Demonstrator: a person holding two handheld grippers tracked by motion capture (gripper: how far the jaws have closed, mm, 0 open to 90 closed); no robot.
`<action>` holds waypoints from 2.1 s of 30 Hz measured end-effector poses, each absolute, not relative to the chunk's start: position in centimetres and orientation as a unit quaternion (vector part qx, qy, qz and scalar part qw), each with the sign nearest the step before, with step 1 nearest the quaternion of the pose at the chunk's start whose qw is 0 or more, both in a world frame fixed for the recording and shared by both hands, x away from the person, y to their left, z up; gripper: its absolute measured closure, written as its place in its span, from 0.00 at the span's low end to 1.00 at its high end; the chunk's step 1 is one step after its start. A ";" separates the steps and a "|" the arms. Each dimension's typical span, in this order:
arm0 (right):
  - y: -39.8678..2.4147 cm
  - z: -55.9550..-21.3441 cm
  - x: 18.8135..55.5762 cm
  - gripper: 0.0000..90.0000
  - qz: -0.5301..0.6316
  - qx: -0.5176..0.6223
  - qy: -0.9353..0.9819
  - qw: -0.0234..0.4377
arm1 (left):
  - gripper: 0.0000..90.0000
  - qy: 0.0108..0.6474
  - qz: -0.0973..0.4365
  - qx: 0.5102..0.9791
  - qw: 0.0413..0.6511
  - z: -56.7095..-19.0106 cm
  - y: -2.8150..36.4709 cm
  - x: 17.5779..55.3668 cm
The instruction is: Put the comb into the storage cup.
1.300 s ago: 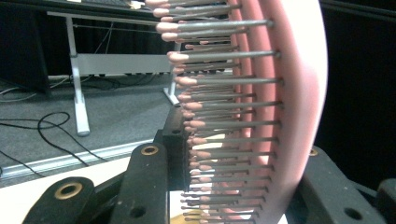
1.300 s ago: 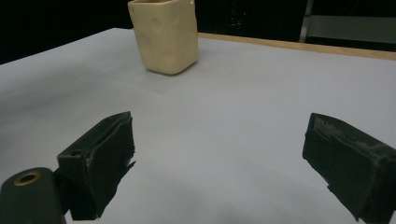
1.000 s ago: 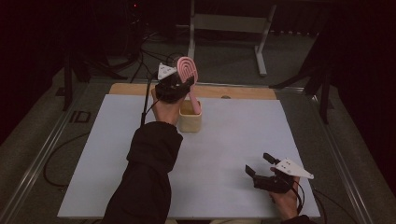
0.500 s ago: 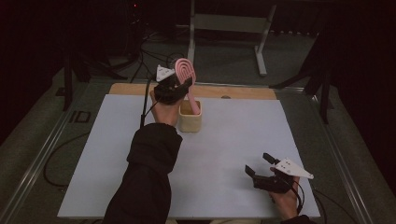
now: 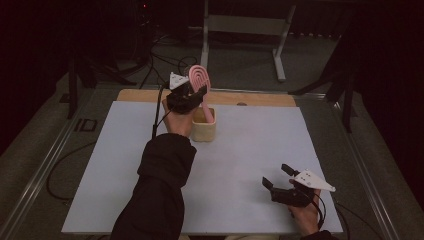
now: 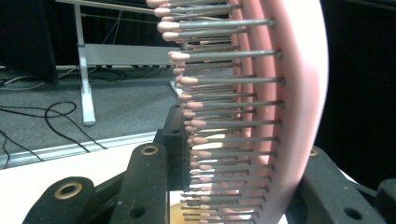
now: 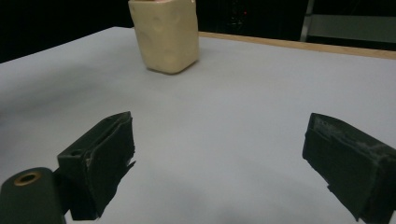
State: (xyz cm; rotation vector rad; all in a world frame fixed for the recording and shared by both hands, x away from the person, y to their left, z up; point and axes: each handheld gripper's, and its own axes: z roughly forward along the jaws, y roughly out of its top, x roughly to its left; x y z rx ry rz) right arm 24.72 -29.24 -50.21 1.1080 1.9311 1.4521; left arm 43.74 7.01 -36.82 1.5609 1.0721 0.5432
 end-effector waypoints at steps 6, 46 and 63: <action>-29.2 -50.3 24.8 0.10 0.529 0.404 0.708 0.238 | 0.72 0.456 0.228 0.660 0.552 -37.1 7.1 43.8; -28.9 -50.4 25.0 0.10 0.529 0.400 0.711 0.233 | 0.72 0.480 0.197 0.657 0.547 -40.1 7.5 43.9; -28.8 -50.4 25.0 0.10 0.530 0.400 0.712 0.231 | 0.72 0.482 0.191 0.661 0.543 -40.8 7.4 43.8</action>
